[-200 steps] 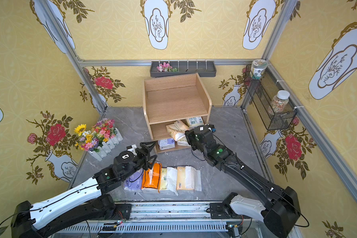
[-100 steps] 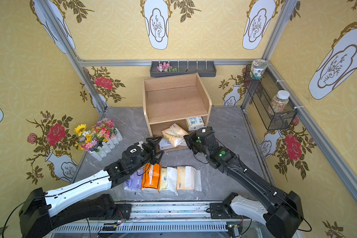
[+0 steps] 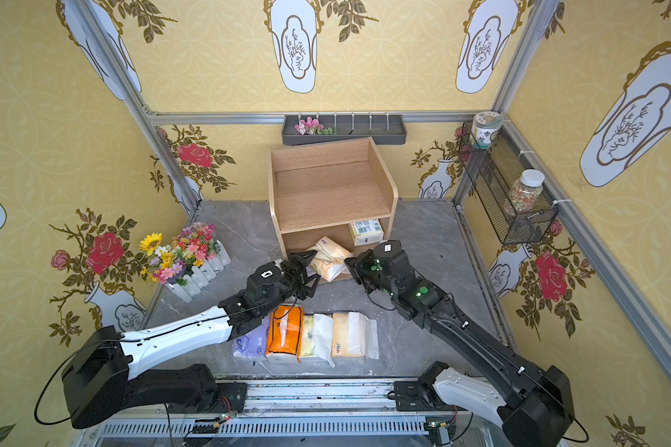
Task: Remove the tissue boxes from the shelf
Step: Pick up a box of tissues from the shelf.
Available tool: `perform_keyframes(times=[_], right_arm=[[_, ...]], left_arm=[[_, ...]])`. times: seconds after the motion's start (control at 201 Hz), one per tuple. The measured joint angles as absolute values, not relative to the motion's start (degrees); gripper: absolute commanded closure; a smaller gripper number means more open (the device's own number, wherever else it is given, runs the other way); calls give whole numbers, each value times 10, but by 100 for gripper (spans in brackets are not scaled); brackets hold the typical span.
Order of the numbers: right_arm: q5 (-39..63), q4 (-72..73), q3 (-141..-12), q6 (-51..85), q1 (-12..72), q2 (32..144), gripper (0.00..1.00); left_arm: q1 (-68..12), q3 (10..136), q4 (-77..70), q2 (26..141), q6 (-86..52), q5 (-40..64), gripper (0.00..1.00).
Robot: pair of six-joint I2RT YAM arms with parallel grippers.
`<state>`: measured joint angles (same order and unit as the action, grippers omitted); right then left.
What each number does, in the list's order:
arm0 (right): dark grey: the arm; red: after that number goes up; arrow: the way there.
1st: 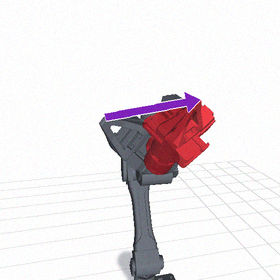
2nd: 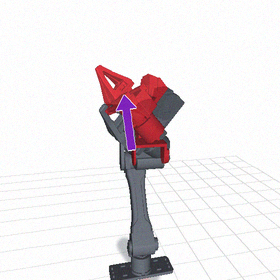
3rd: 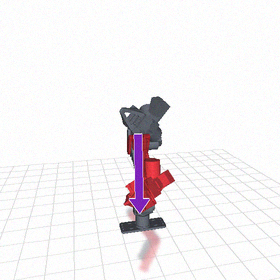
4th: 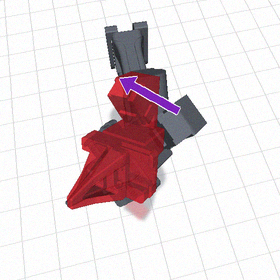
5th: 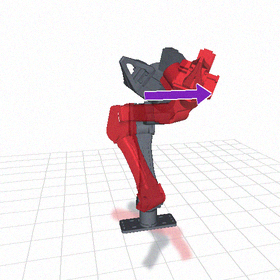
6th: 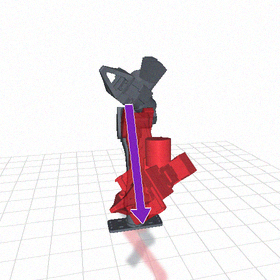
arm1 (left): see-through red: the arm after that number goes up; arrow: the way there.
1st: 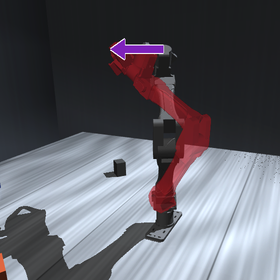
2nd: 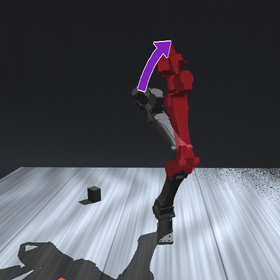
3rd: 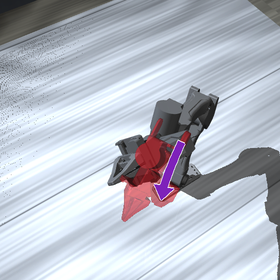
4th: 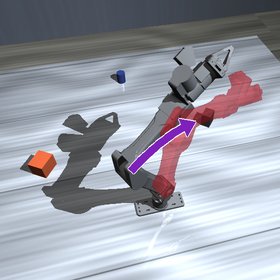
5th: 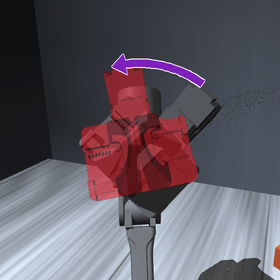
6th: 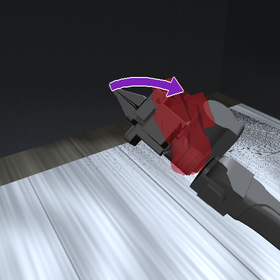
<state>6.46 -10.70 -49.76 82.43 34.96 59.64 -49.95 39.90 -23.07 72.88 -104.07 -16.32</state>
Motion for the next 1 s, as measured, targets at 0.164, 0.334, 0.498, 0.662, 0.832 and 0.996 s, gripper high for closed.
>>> perform_keyframes(times=[0.164, 0.334, 0.498, 0.662, 0.832, 0.996], right_arm=[[77, -117, -490, 823, 345, 578, 100], [94, -127, -489, 822, 342, 564, 100], [106, -140, -482, 822, 341, 547, 100], [120, -142, -470, 822, 340, 537, 100], [131, -153, -465, 820, 338, 526, 100], [131, -204, -483, 794, 337, 523, 82]], left_arm=[[-500, 416, -230, 740, -1039, -166, 33], [-499, 424, -226, 758, -1039, -174, 39], [-499, 439, -218, 773, -1038, -189, 44], [-502, 447, -216, 785, -1033, -195, 51], [-512, 449, -209, 789, -1029, -206, 64], [-529, 461, -199, 794, -1013, -212, 73]])
